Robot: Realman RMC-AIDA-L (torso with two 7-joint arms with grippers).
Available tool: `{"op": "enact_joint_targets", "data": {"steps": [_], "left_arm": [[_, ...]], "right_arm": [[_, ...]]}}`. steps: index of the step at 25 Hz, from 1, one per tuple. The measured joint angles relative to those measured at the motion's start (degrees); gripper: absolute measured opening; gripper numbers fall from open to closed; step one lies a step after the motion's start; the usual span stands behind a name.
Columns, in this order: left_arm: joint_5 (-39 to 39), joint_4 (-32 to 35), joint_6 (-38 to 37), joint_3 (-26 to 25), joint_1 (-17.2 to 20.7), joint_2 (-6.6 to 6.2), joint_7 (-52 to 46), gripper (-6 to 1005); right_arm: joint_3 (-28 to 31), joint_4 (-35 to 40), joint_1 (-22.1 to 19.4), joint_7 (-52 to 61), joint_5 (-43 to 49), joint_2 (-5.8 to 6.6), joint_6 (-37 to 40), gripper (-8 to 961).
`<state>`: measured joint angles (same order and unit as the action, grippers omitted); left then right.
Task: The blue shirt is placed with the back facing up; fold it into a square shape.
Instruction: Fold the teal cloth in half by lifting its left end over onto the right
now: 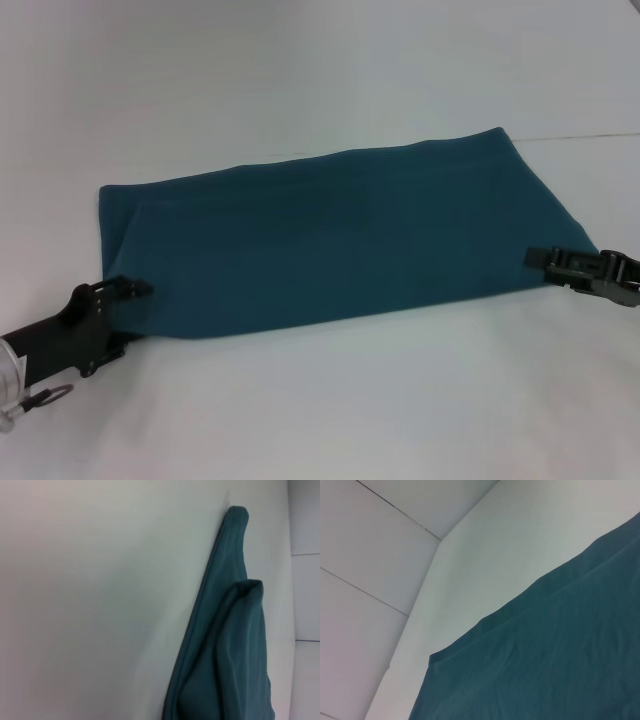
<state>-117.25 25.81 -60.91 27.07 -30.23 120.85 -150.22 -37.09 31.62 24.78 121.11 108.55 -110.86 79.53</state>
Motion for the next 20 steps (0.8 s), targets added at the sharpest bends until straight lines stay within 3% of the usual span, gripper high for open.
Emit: {"op": "enact_joint_targets", "data": {"steps": [11, 20], "left_arm": [[0.02, 0.35, -0.05, 2.86, -0.42, 0.11, 0.4, 590], [0.48, 1.82, -2.29, 2.46, 0.71, 0.17, 0.98, 224]], "right_arm": [[0.09, 0.0, 0.0, 0.0, -0.22, 0.08, 0.46, 734], [0.18, 0.02, -0.18, 0.0, -0.27, 0.09, 0.57, 734]]}}
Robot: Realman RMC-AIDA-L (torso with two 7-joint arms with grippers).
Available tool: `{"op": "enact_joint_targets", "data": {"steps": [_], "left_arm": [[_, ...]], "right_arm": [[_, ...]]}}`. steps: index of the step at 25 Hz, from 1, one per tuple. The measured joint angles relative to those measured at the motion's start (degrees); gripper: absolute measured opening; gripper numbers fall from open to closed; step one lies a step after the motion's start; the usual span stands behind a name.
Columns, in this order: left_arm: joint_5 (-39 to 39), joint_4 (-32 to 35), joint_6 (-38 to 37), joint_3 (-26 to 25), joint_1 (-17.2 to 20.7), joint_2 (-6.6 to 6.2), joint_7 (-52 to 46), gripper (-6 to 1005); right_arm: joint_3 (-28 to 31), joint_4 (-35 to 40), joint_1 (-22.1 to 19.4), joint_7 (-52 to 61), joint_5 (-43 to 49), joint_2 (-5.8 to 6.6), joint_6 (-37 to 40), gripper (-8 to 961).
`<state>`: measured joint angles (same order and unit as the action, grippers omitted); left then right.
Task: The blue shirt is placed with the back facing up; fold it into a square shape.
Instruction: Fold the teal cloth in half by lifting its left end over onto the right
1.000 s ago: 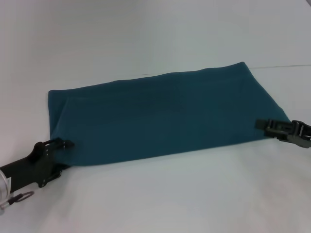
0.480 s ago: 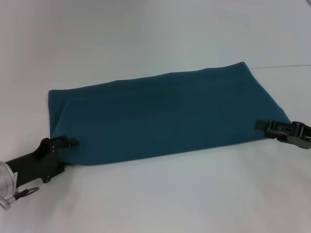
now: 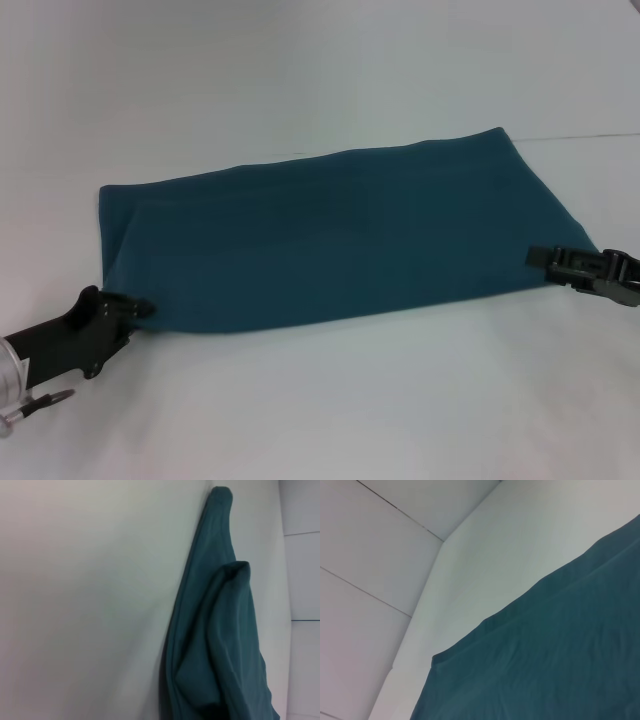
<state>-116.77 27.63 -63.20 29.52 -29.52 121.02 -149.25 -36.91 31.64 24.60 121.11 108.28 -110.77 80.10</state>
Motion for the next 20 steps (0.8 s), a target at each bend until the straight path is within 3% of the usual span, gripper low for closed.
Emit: {"op": "enact_joint_targets", "data": {"steps": [2, 10, 20], "left_arm": [[0.09, 0.46, -0.42, -0.09, 0.26, 0.0, 0.12, 147], [0.15, 0.74, -1.35, -0.19, 0.45, -0.07, 1.09, 3], [-0.25, 3.78, -4.41, -0.21, 2.1, -0.21, 3.67, 3]], "right_arm": [[0.04, -0.02, -0.05, 0.0, -0.05, -0.01, 0.0, 734], [0.19, -0.39, -0.08, 0.0, -0.05, -0.06, 0.05, 734], [0.26, -0.45, -0.25, 0.0, 0.08, -0.08, 0.08, 733]]}}
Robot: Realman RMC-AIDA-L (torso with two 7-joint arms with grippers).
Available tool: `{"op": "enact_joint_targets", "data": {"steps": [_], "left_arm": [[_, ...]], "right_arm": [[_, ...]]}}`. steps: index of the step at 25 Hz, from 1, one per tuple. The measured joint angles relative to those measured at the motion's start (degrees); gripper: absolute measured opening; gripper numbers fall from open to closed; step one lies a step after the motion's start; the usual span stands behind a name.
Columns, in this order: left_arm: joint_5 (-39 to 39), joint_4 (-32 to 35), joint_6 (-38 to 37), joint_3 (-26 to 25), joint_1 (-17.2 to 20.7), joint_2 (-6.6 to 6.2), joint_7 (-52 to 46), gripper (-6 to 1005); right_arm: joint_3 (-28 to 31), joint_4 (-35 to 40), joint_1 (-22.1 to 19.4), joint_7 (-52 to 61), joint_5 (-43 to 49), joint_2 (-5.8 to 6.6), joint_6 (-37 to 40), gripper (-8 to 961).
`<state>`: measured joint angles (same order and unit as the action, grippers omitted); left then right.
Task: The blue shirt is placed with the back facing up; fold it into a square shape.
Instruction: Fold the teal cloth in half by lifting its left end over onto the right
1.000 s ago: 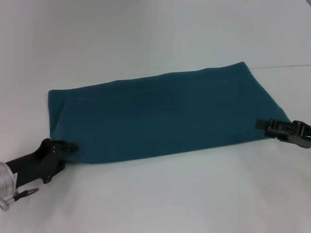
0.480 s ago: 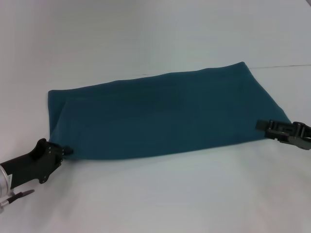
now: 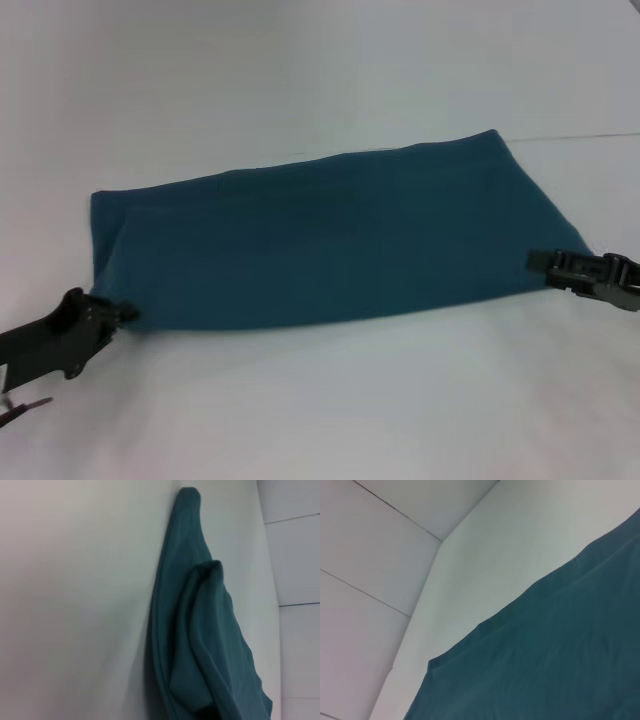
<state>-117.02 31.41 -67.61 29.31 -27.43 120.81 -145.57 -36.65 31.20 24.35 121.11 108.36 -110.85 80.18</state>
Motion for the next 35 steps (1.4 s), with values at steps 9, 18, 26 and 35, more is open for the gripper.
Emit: {"op": "enact_joint_targets", "data": {"steps": [9, 18, 26, 35], "left_arm": [[-0.17, 6.11, -2.19, -0.37, 4.07, -0.55, 0.81, 3], [-1.99, 9.05, -3.85, -4.11, 7.18, -1.46, 2.75, 4], [-5.09, 10.99, -5.1, -6.93, 8.27, -1.8, 3.12, 3], [-6.2, 11.95, -4.5, -8.45, 8.84, -1.72, 2.99, 3]], "right_arm": [[0.31, -0.1, -0.01, 0.6, -0.1, -0.29, -0.18, 727], [0.53, -0.96, 0.37, 1.18, -0.03, -0.45, -0.38, 719], [0.79, -1.59, 0.61, 1.22, 0.0, -0.54, -0.56, 713], [0.82, -1.58, 0.57, 1.23, 0.12, -0.51, -0.4, 706]]}}
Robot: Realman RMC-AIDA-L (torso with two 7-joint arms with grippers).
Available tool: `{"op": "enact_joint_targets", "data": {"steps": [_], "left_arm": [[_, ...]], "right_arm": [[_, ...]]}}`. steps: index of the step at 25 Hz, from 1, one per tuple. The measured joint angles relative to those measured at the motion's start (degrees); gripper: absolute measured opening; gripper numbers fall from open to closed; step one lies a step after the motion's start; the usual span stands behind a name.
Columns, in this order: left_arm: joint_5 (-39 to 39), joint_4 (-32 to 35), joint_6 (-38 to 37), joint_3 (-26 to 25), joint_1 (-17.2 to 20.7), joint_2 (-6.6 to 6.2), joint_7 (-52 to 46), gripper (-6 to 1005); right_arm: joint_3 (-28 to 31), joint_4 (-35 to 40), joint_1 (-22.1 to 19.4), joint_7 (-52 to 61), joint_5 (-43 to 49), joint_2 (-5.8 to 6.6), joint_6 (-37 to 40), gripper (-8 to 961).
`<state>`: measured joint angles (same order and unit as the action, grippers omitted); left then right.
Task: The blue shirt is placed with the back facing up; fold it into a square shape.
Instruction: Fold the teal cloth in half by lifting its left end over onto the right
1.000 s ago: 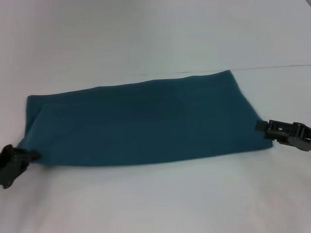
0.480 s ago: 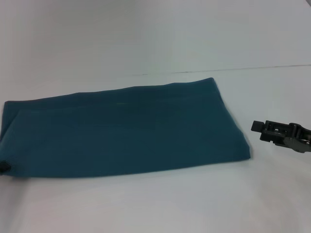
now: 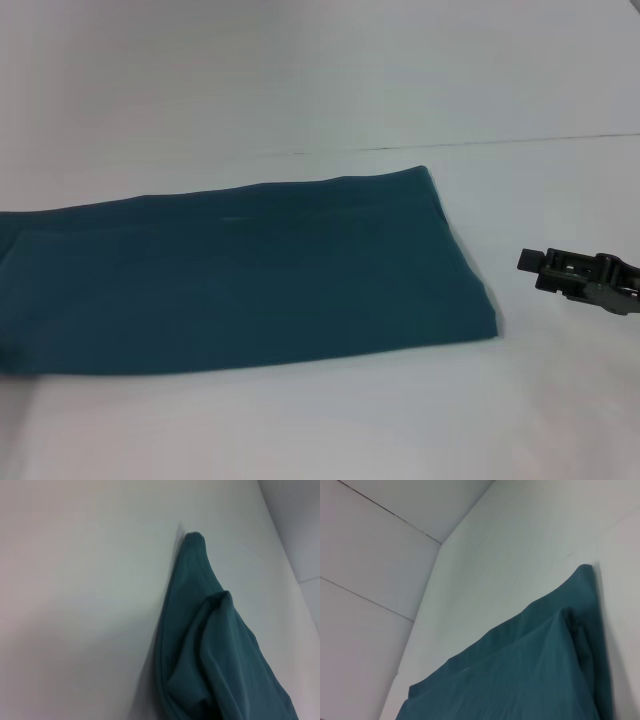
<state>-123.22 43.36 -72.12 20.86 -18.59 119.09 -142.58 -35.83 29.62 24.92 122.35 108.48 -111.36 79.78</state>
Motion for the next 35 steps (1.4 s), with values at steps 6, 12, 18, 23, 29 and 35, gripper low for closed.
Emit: {"op": "enact_joint_targets", "data": {"steps": [6, 12, 18, 23, 29, 35], "left_arm": [[0.0, 0.14, -0.01, -1.32, 0.06, -0.06, 0.05, 4], [0.87, 0.15, -2.39, -1.79, -0.49, -0.18, 0.38, 4], [4.67, 0.16, -8.11, -1.88, -2.9, -1.14, -0.3, 6], [6.99, 0.42, -14.95, -1.78, -9.21, -3.09, -2.71, 12], [8.2, 0.91, -17.83, 0.16, -18.19, -3.27, -4.66, 19], [8.93, 1.07, -17.09, 7.59, -25.28, -0.6, -5.47, 25]], "right_arm": [[0.06, 0.0, -0.28, 0.0, 0.0, 0.0, 0.12, 701], [0.05, 0.0, -0.31, -0.01, -0.01, 0.01, 0.04, 696], [-0.35, -0.07, 0.03, -0.36, -0.03, -0.04, 0.28, 692], [-0.56, -0.09, 0.13, -0.45, 0.0, -0.24, 0.43, 688], [-0.56, -0.09, 0.13, -0.58, 0.04, -0.31, 0.46, 683], [-0.56, -0.09, 0.13, -0.61, 0.07, -0.34, 0.41, 678]]}}
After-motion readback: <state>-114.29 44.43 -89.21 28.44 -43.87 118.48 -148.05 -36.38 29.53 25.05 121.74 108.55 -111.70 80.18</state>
